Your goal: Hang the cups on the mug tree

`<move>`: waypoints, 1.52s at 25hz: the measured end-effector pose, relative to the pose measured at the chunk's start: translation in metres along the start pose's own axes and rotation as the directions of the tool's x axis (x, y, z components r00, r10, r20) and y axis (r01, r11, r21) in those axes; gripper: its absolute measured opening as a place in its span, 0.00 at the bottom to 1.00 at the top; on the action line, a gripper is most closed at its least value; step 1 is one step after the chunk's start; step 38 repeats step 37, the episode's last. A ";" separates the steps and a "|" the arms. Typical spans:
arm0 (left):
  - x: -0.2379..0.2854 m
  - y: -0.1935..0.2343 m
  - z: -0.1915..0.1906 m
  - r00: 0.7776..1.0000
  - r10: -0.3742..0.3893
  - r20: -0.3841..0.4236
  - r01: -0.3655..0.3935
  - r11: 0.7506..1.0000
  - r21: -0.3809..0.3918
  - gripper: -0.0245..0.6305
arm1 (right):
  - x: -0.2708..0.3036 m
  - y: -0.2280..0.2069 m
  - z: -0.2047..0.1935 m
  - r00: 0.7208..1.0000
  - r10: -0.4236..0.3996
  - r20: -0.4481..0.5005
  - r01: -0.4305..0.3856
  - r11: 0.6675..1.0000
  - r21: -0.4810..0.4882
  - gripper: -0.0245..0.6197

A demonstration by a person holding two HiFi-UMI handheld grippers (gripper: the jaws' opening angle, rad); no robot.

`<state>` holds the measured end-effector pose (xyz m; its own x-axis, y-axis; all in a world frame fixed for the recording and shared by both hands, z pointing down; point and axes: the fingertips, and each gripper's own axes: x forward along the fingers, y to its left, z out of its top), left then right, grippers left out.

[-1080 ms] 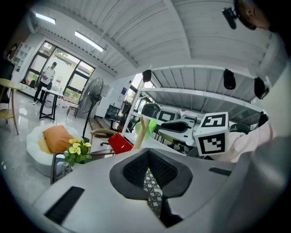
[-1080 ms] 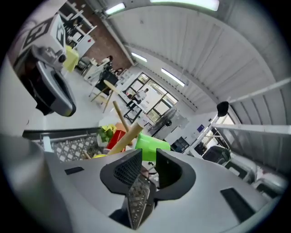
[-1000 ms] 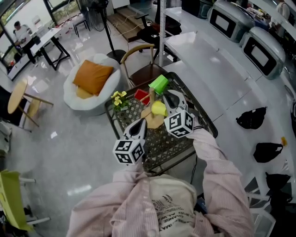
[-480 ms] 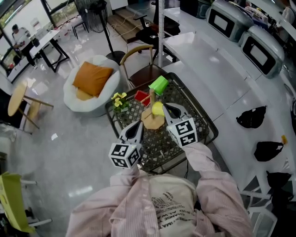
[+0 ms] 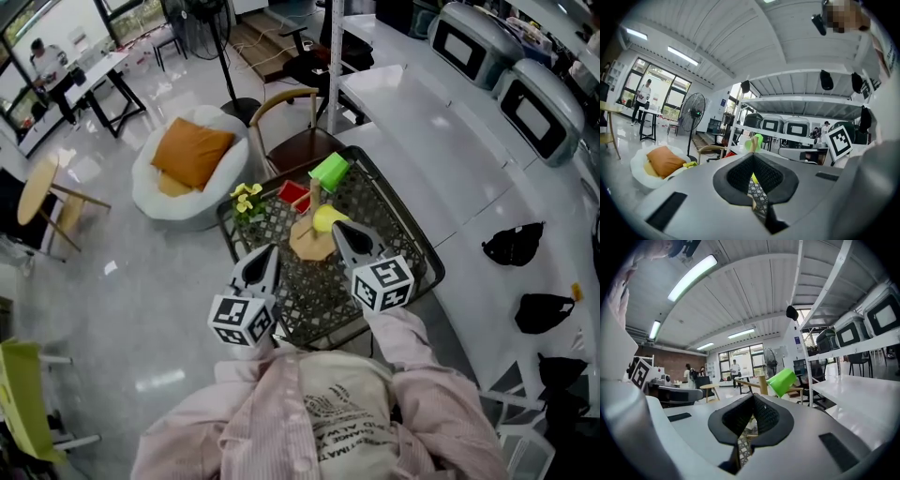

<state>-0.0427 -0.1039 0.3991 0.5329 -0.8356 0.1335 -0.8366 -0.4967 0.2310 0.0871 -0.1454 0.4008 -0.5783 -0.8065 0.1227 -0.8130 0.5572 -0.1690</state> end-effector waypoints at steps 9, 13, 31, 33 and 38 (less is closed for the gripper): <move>-0.014 0.007 0.014 0.999 0.036 0.041 -0.037 0.999 0.039 0.04 | -0.016 0.005 0.003 0.999 0.000 0.043 -0.001 0.999 0.033 0.04; -0.018 0.014 0.014 0.997 0.064 0.051 -0.065 0.997 0.038 0.03 | -0.021 -0.001 0.006 0.999 -0.020 0.050 0.017 0.999 0.051 0.04; -0.030 0.023 0.019 0.992 0.114 0.056 -0.118 0.989 0.086 0.04 | -0.034 -0.011 0.018 0.991 -0.089 0.104 0.084 0.995 0.045 0.04; -0.030 0.024 0.020 0.991 0.117 0.058 -0.122 0.989 0.088 0.04 | -0.034 -0.011 0.019 0.990 -0.091 0.108 0.088 0.996 0.034 0.04; -0.030 0.026 0.021 0.990 0.125 0.059 -0.130 0.988 0.088 0.04 | -0.035 -0.013 0.019 0.989 -0.096 0.110 0.093 0.995 0.037 0.04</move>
